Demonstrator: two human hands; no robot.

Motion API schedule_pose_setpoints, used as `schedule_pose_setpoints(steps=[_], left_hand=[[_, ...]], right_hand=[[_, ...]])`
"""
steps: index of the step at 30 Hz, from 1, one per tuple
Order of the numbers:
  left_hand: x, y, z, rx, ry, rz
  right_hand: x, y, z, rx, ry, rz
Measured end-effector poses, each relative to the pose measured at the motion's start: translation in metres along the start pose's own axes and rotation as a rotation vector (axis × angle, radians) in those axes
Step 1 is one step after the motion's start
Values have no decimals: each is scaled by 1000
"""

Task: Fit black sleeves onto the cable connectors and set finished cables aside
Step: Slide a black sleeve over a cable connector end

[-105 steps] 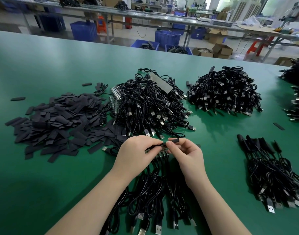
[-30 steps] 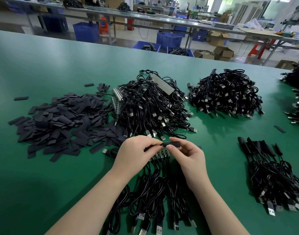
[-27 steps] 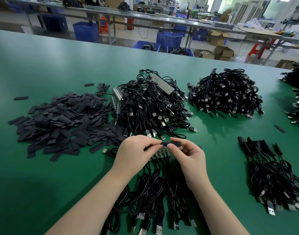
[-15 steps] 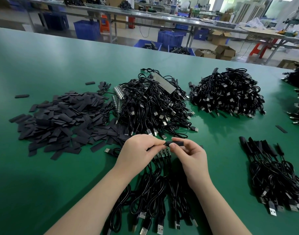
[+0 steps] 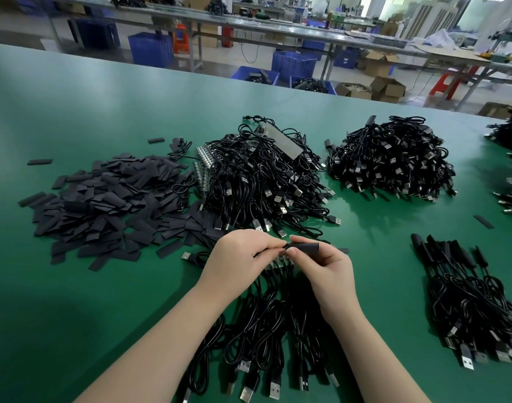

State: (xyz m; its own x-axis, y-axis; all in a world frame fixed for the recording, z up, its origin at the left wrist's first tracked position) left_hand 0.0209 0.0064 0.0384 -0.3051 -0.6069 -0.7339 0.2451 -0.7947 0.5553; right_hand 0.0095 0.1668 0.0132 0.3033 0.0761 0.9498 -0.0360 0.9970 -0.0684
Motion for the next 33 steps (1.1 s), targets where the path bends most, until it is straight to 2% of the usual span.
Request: schedule_pose_setpoints(steps=[10, 16, 26, 30, 33], left_hand=[[-3, -1, -2, -38, -37, 2], [5, 1, 0, -107, 61, -40], [6, -1, 1, -55, 70, -54], [8, -1, 1, -86, 111, -61], [11, 0, 1, -134, 162, -82]], right_hand=[[-1, -1, 1, 53, 16, 7], [0, 4, 1, -40, 41, 20], [0, 3, 2, -57, 54, 15], [3, 3, -1, -108, 103, -93], [7, 0, -6, -127, 209, -243]])
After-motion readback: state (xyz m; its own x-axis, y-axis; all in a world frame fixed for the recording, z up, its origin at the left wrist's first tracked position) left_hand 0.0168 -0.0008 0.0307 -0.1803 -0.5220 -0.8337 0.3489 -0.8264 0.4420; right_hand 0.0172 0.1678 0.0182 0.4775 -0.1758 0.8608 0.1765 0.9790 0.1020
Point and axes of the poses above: each hand's wrist, its own z-axis towards the middle knuckle, its own y-axis out of the back of the hand, x = y × z, the point moved 4 cm from there along z, towards the middle knuckle, and after that the axes turned 12 degrees about y, right-handed, at the moved point
